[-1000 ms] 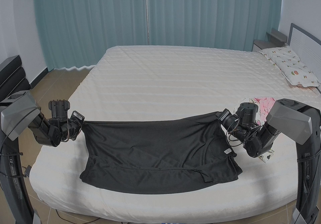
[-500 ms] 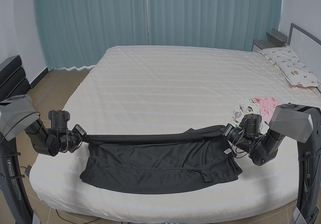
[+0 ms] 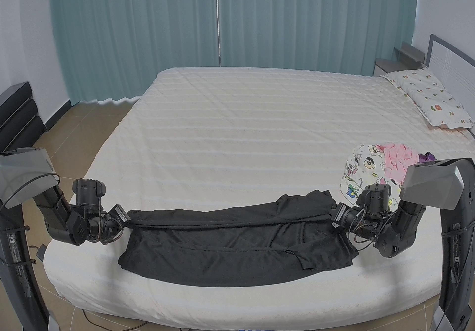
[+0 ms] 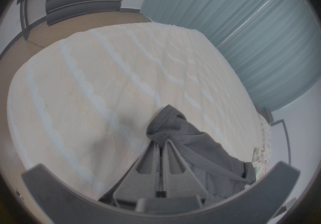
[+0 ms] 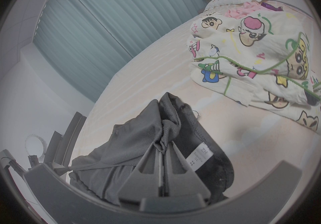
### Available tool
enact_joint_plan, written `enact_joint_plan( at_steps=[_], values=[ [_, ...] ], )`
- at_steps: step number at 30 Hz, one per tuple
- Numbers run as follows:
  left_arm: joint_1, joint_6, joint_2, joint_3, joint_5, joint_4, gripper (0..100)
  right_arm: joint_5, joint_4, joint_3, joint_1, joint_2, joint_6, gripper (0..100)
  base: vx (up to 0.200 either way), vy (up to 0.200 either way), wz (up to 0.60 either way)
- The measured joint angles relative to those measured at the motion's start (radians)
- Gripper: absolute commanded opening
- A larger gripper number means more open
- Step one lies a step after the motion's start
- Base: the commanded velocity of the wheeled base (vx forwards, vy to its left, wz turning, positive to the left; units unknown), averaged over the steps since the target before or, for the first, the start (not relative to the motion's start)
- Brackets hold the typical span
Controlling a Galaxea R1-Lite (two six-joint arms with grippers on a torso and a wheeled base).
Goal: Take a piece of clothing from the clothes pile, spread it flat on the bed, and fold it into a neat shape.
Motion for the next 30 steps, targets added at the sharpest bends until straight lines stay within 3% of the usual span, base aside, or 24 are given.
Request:
enact_joint_plan(
  at_steps=[14, 29, 30],
  values=[
    [-0.007, 0.076, -0.059, 0.094, -0.001, 0.003, 0, 0.0, -0.017, 0.036, -0.015, 0.001, -0.041, 0, 0.0, 0.0, 0.0],
    [-0.009, 0.135, -0.072, 0.166, 0.001, -0.003, 0, 0.0, -0.036, 0.1, -0.017, 0.013, -0.151, 0, 0.0, 0.0, 0.0],
    [-0.009, 0.139, -0.072, 0.171, 0.001, -0.003, 100, 0.0, -0.041, 0.103, -0.017, 0.014, -0.155, 100, 0.0, 0.0, 0.0]
  ],
)
